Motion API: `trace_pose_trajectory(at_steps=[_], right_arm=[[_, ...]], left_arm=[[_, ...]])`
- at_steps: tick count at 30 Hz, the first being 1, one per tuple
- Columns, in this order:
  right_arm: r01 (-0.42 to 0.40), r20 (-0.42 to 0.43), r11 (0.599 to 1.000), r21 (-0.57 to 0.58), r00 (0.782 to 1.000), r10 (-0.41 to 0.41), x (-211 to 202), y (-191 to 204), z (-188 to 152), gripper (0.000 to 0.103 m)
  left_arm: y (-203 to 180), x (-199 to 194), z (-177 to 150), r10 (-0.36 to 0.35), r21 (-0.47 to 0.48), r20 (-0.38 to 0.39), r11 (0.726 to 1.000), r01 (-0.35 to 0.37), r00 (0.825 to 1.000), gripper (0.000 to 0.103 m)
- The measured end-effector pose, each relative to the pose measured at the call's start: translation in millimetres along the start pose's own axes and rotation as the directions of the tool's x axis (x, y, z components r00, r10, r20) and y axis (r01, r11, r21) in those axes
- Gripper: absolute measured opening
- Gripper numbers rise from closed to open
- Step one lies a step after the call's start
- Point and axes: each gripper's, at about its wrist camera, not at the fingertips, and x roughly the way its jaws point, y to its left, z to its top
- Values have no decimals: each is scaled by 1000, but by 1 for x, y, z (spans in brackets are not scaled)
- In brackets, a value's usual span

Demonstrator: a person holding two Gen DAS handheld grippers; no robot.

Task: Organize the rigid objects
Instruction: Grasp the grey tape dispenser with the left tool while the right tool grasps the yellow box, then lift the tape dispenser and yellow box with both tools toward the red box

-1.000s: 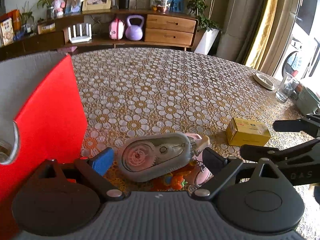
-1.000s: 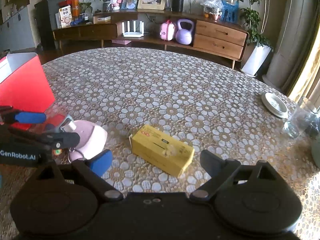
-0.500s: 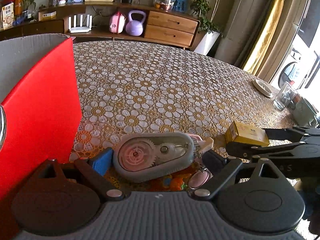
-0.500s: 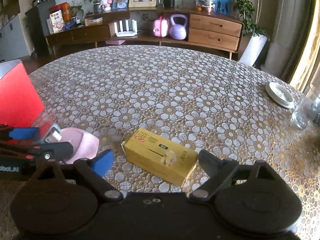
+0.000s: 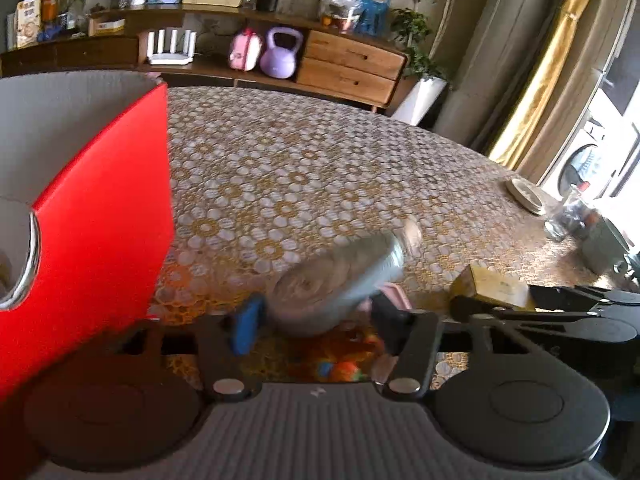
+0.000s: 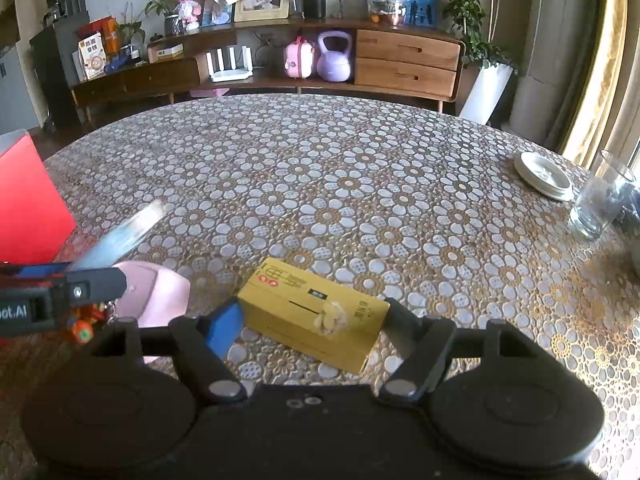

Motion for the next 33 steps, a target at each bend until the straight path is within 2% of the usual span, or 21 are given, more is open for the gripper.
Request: trace_pose_trajectory(at_steps=[4, 11, 12, 15, 18, 23, 28, 33], right_arm=[[-6, 11, 1000, -4, 1000, 6, -12, 2, -2, 74], [-60, 32, 998, 15, 998, 59, -36, 0, -8, 74], [-65, 35, 998, 17, 997, 64, -39, 0, -9, 74], [-77, 38, 997, 22, 996, 76, -46, -2, -11, 74], [-88, 40, 996, 26, 995, 87, -51, -5, -13, 74], [-92, 45, 995, 34, 995, 91, -53, -9, -15, 74], [-90, 34, 995, 41, 995, 88, -50, -13, -18, 74], [-89, 34, 995, 48, 996, 88, -48, -18, -18, 74]], left_arm=[[-6, -2, 0, 27, 48, 12, 998, -27, 1000, 45], [-9, -7, 7, 45, 76, 19, 996, -46, 999, 46], [-9, -7, 9, 40, 76, 15, 996, -41, 999, 48], [-9, -8, 17, 27, 61, 4, 998, -27, 1000, 69], [-11, -4, 28, 37, 57, -10, 998, -37, 999, 81], [-16, 15, 44, 67, 35, -71, 997, -65, 995, 82], [-24, 35, 43, 106, 107, -116, 990, -94, 988, 82], [-19, 45, 43, 138, 96, -142, 988, -125, 980, 82]])
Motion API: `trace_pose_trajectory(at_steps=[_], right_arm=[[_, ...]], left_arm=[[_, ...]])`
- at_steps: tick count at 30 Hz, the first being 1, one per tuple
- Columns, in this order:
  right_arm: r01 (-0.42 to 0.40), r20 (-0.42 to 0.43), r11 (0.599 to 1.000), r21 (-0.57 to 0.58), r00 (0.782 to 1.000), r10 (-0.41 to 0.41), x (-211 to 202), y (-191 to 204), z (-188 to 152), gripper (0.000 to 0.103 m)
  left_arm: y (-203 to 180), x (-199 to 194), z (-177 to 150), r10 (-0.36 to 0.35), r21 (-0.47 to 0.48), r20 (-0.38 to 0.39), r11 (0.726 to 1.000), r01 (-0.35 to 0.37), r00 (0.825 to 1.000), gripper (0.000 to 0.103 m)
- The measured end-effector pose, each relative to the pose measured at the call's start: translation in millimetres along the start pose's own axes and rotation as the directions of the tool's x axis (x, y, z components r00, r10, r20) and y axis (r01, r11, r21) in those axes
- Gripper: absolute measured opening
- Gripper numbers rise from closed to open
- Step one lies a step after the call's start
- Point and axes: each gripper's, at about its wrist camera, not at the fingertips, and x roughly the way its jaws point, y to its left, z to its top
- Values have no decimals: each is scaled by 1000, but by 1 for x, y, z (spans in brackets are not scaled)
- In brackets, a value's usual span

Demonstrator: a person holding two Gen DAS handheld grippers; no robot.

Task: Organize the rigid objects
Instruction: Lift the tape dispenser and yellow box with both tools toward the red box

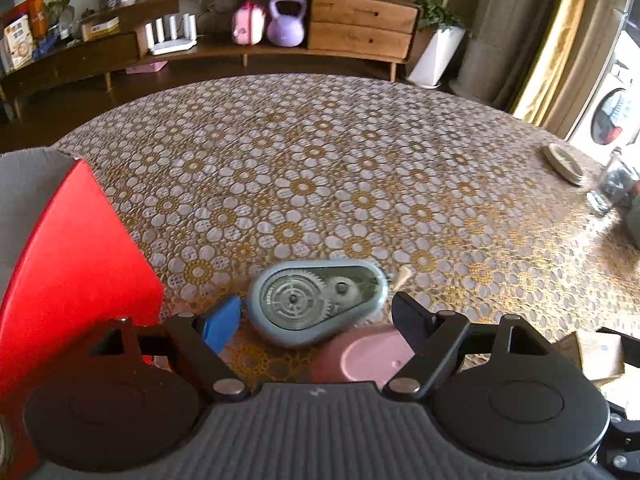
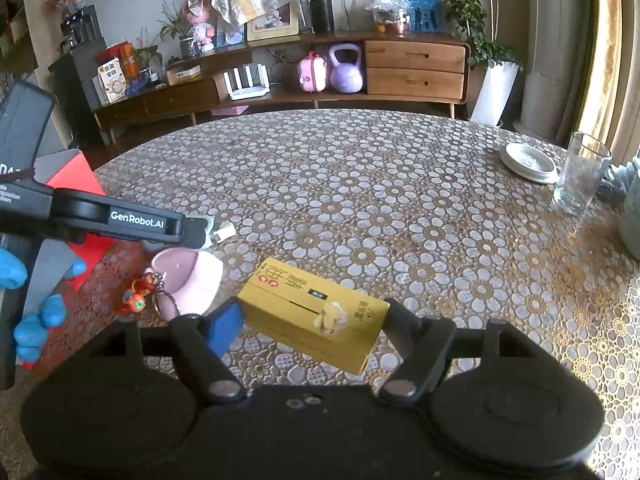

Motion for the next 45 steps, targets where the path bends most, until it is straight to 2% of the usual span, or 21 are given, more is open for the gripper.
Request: trace_pose_trajectory(at_steps=[5, 12, 15, 17, 24, 33, 45], right_arm=[[2, 0, 1000, 7, 1000, -2, 3, -3, 1, 74], [4, -6, 1000, 13, 1000, -4, 6, -5, 1, 74], [4, -7, 1000, 14, 1000, -4, 6, -5, 1, 74], [3, -8, 1000, 13, 1000, -3, 7, -6, 1, 74], [9, -7, 1000, 12, 1000, -9, 7, -6, 0, 74], [27, 0, 1000, -4, 1000, -27, -8, 0, 1, 74], [56, 16, 995, -84, 998, -55, -72, 37, 10, 74]], left_arm=[[-1, 12, 6, 5, 15, -32, 1000, -5, 999, 86], [-11, 19, 7, 32, 78, 2, 996, -32, 999, 87], [-13, 19, 4, 30, 86, 15, 996, -32, 999, 87], [-13, 18, 2, 24, 107, 26, 994, -26, 999, 80], [-16, 11, -4, 51, 118, 64, 991, -58, 997, 80], [-15, -16, -2, 41, 86, 98, 995, -50, 994, 80], [-13, -91, -3, -31, 58, 112, 998, 25, 993, 80]])
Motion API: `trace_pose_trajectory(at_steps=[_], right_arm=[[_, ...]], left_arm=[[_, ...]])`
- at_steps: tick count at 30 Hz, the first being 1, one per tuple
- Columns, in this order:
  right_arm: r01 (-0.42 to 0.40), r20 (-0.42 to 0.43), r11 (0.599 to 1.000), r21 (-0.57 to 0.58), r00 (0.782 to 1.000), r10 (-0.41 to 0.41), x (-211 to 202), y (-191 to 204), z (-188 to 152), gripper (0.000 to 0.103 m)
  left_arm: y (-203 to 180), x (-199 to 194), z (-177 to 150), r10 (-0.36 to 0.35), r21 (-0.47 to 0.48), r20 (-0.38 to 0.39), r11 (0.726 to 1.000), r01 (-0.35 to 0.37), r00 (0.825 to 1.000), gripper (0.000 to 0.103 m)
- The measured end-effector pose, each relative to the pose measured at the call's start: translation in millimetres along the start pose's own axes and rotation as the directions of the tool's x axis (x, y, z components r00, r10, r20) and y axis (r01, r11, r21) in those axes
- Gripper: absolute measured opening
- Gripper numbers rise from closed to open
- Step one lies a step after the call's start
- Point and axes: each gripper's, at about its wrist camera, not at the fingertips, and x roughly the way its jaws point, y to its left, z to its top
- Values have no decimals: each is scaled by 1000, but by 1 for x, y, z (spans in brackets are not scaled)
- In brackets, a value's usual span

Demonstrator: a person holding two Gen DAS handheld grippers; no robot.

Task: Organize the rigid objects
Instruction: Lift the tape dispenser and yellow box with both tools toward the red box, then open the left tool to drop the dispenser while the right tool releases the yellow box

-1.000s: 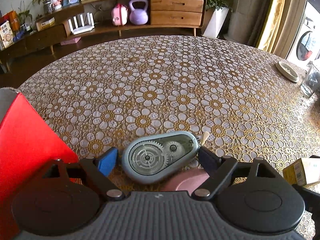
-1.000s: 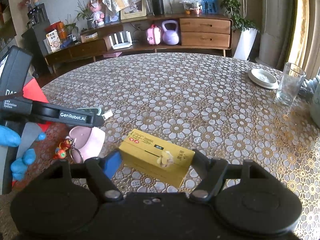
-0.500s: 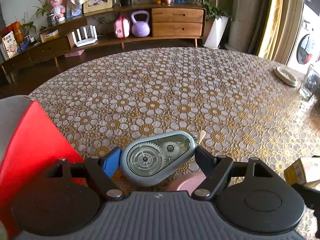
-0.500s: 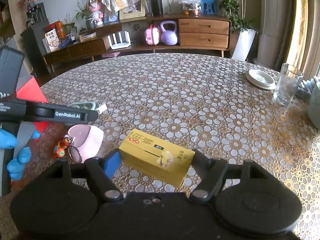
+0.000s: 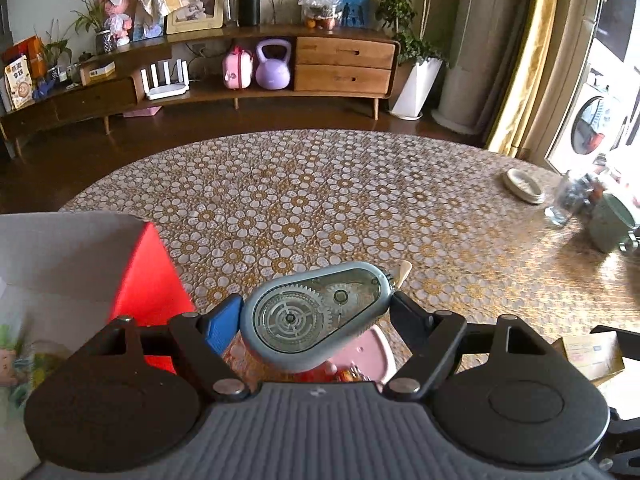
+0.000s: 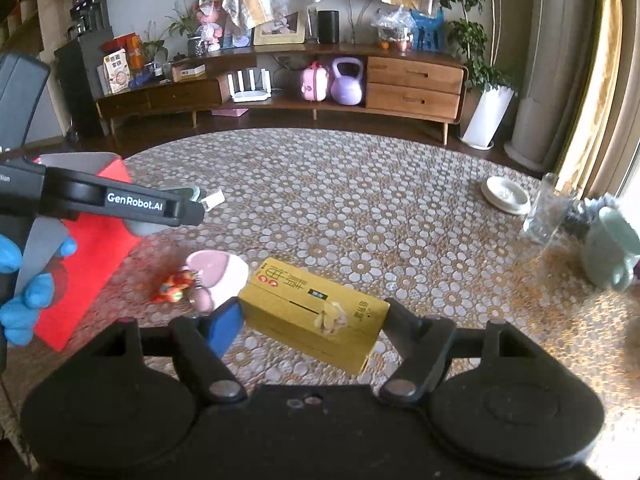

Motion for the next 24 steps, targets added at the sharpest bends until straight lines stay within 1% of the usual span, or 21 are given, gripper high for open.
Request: trace_pose_trajectory(at_steps=[7, 12, 19, 24], right_arm=[[-16, 22, 999, -39, 1000, 16, -37, 35, 10, 74], [-34, 43, 997, -71, 998, 37, -60, 67, 18, 74], [-77, 64, 988, -135, 994, 86, -82, 120, 31, 74], [-97, 76, 978, -183, 991, 112, -85, 160, 39, 74]], left_arm=[[17, -52, -5, -46, -9, 1, 999, 46, 999, 80], [42, -91, -9, -53, -8, 12, 999, 53, 999, 80], [92, -137, -18, -49, -24, 20, 998, 50, 999, 80], [131, -163, -26, -28, -31, 38, 999, 29, 999, 80]])
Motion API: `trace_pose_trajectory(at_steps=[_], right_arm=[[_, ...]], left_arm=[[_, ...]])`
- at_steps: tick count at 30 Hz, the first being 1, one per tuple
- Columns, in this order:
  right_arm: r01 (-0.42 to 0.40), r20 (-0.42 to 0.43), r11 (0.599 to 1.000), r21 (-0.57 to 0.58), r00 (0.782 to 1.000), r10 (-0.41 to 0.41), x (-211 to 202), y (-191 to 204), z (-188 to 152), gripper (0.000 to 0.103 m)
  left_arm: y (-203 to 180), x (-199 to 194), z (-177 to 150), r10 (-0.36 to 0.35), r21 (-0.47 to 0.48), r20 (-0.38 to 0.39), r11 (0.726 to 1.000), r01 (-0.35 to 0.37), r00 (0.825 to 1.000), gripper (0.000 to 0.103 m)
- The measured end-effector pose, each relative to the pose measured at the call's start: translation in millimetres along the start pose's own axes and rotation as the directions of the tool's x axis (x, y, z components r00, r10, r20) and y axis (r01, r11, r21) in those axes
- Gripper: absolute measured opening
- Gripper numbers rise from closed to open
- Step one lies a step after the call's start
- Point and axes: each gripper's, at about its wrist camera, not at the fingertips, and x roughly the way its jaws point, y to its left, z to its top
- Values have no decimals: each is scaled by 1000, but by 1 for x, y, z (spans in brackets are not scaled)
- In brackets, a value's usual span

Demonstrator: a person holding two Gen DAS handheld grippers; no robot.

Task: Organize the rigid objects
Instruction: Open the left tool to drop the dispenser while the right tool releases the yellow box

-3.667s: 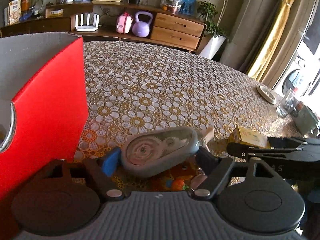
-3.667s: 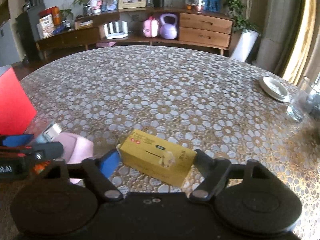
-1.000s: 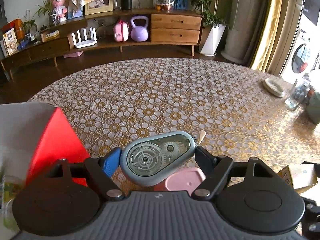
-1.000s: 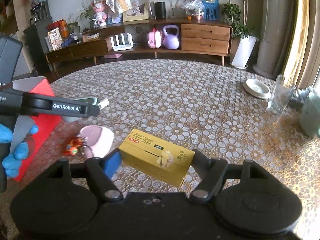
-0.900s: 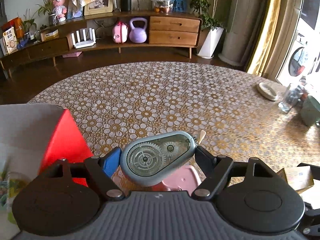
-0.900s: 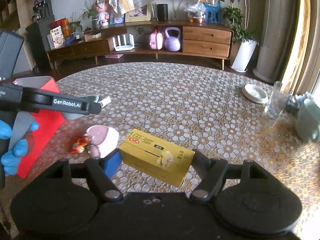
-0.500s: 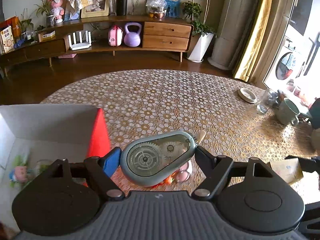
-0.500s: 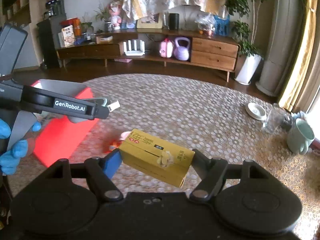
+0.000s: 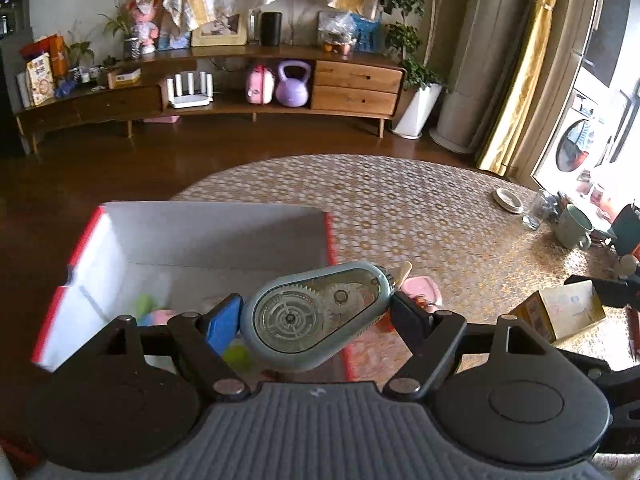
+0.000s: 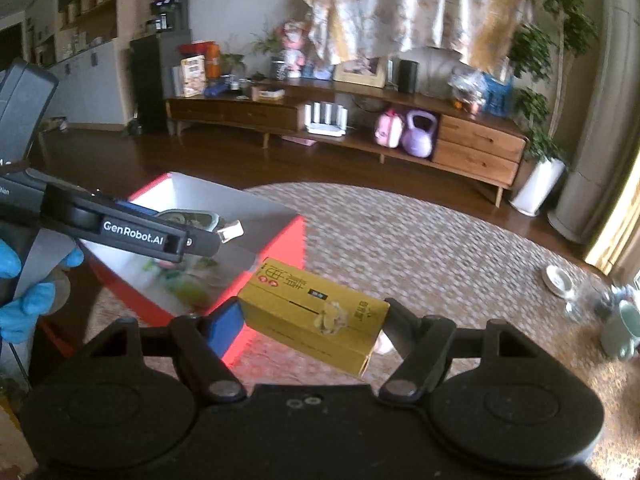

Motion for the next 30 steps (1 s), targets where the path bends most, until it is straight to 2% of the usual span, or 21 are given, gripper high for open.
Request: trace_pose_trajectory(at_steps=[8, 14, 21, 30], right_arm=[[-36, 4, 998, -56, 999, 36, 21, 52, 21, 74], [-61, -24, 993, -96, 998, 59, 51, 86, 31, 74], [-51, -62, 991, -126, 997, 44, 97, 115, 33, 74], [-70, -128, 989, -130, 990, 53, 154, 130, 37, 74]], left_arm=[[60, -19, -5, 52, -25, 10, 998, -52, 999, 80], [101, -12, -9, 94, -43, -4, 995, -94, 996, 80], [131, 23, -5, 134, -56, -16, 989, -135, 991, 80], [147, 75, 13, 141, -68, -62, 987, -145, 988, 80]])
